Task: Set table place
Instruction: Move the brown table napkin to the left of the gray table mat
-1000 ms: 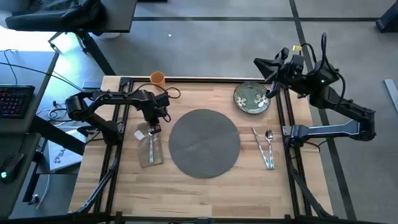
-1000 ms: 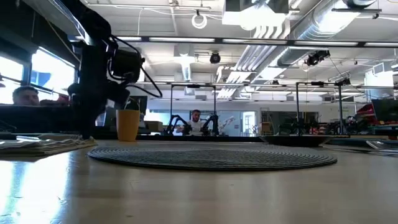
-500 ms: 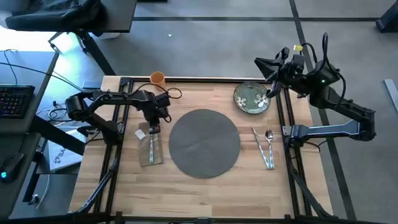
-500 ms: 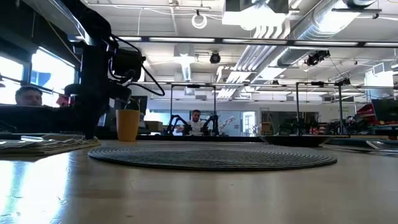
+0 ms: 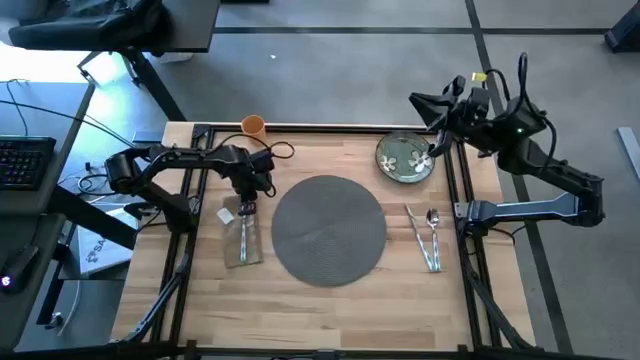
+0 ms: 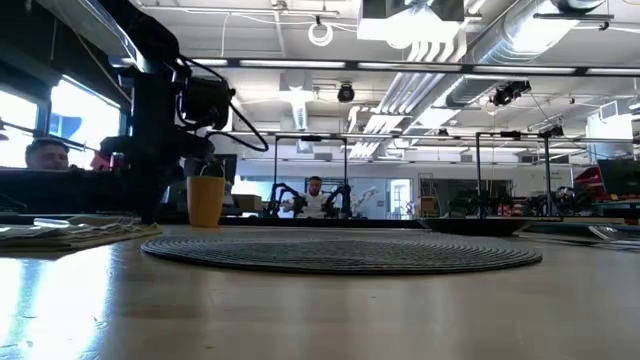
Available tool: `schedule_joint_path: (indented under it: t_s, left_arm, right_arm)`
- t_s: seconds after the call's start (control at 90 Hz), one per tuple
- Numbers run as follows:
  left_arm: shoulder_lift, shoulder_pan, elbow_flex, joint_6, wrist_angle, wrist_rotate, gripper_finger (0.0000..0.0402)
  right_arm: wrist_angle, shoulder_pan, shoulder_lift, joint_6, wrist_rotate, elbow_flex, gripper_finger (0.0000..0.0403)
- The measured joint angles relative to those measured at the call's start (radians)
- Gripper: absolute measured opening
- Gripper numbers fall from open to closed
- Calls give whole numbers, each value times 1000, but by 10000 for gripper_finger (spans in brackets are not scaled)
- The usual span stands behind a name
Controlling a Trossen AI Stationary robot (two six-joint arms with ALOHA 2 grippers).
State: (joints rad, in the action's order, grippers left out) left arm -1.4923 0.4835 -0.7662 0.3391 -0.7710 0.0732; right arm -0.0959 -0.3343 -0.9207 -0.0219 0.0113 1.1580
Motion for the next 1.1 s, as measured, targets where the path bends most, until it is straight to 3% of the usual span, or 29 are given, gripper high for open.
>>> schedule_joint_path:
  t_s: [0.267, 0.622, 1.1]
  left_arm:
    - [-4, 9, 0, 5, 13, -23, 0]
    - [-110, 9, -25, -14, 0, 8, 0]
    - [-98, 9, -39, 127, 67, 5, 0]
  right_arm:
    - [-1, 0, 0, 0, 0, 0, 0]
    - [-32, 0, 0, 0, 0, 0, 0]
    - [-38, 0, 0, 4, -1, 0, 0]
